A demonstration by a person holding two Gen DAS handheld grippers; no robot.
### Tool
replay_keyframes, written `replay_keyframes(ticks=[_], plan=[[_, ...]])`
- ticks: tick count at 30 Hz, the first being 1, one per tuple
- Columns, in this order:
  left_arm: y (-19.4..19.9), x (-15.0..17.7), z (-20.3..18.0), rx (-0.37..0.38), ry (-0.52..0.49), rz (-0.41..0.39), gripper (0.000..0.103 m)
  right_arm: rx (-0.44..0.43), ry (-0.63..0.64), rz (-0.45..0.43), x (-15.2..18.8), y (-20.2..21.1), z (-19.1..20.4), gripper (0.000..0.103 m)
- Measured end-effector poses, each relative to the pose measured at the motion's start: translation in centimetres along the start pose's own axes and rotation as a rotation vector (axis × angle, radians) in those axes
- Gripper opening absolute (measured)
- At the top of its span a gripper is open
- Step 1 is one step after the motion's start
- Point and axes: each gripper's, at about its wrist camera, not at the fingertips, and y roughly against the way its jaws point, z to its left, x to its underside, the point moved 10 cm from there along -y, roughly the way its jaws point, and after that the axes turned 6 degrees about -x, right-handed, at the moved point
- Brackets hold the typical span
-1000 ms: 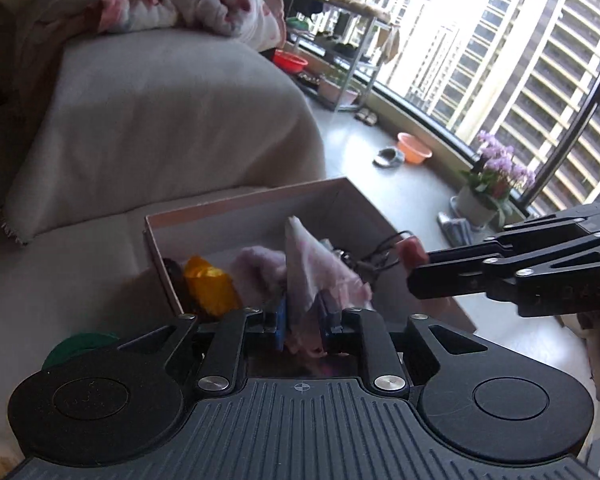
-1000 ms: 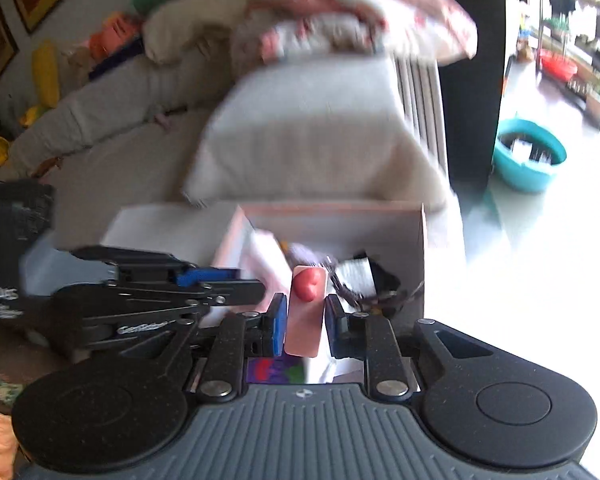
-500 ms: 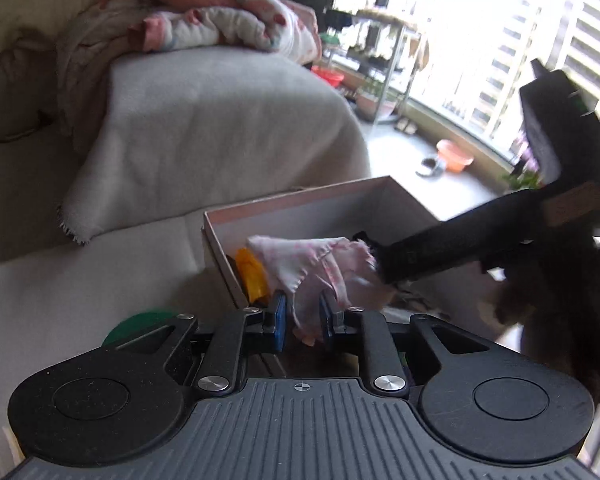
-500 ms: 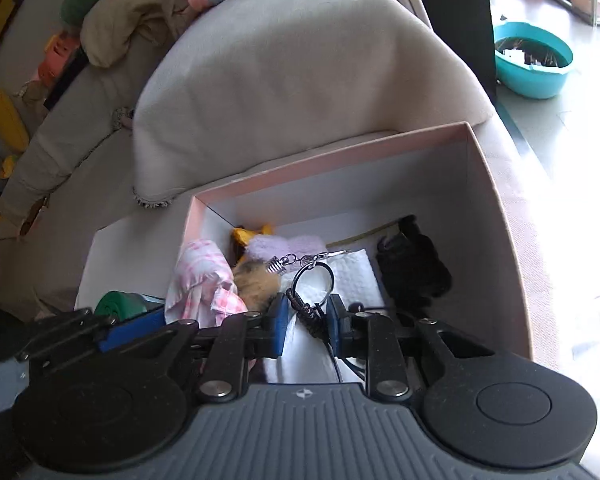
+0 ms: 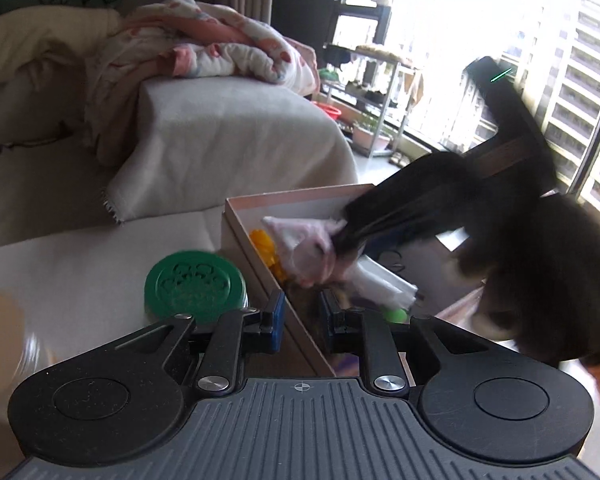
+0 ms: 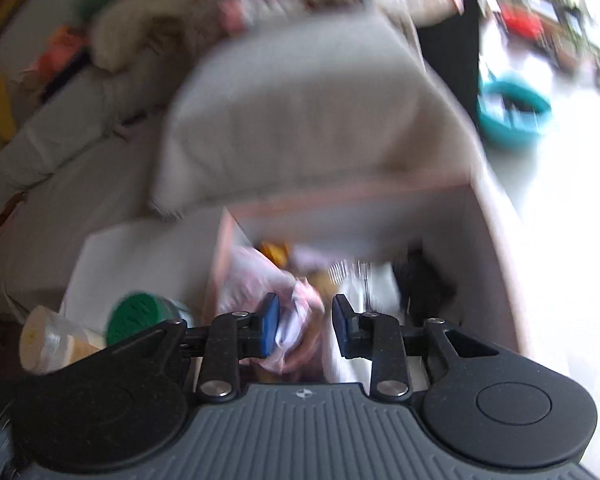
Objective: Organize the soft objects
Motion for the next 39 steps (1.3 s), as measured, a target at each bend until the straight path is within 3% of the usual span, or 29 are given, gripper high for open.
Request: replay_keyframes(ticks=[2,6,8,9,12,15,20,23,27,31,34,37,39], plan=[[1.6,0.7,0.5,-0.008,-0.002,-0.014,0.021,-0.042,-0.089,0.062,1.1,-1.9,-0.5,0.029],[4.1,2.5,2.9,-0.05,0.002,-0.038,0.021,0.016,-0.019,0.04,0.2,-2.2,0.5,0.031],[4.4,3.7,4.6,-0.1,0.034,-0.042,0.021,0.051,0.007,0.015,-0.6,-2.1,0.0,0.043],[4.5,4.4,5.4,-0.123,0.063,-0.039,0.021,0.068,0.007,-0.005,-0.7,-2.0,-0.5,0.056],[5.0,6.5,6.5,-0.139,0.095,-0.041,0.021,0.051,0.033,-0.031,0.0,-1.2,-1.0,0.059],[4.8,8.3,6.7,-0.188,0.092,-0.013,0.021,-0.003,0.133,-0.146,2.1,3.0,0.5,0.059],[3.7,9.8,5.4,-0.231,0.076,0.047,0.021,-0.007,0.292,-0.314,7.0,9.1,2.5,0.082],[2.7,11.5,5.1,-0.261,0.085,0.117,0.022,0.04,0.352,-0.318,10.3,9.7,2.3,0.082],[3.0,11.9,3.9,-0.321,0.043,0.093,0.025,0.09,0.355,-0.242,14.0,7.4,0.7,0.082],[3.1,12.6,2.3,-0.283,0.061,0.07,0.055,0.099,0.307,-0.172,16.5,5.3,-0.8,0.084],[3.1,13.4,0.5,-0.282,0.01,0.027,0.072,0.125,0.345,-0.217,17.5,4.9,-0.7,0.091],[3.0,13.5,-0.1,-0.304,0.007,0.001,0.072,0.165,0.316,-0.219,17.8,5.0,-1.3,0.103],[3.0,13.5,0.0,-0.31,0.049,-0.013,0.072,0.177,0.293,-0.22,17.6,5.0,-1.7,0.103]])
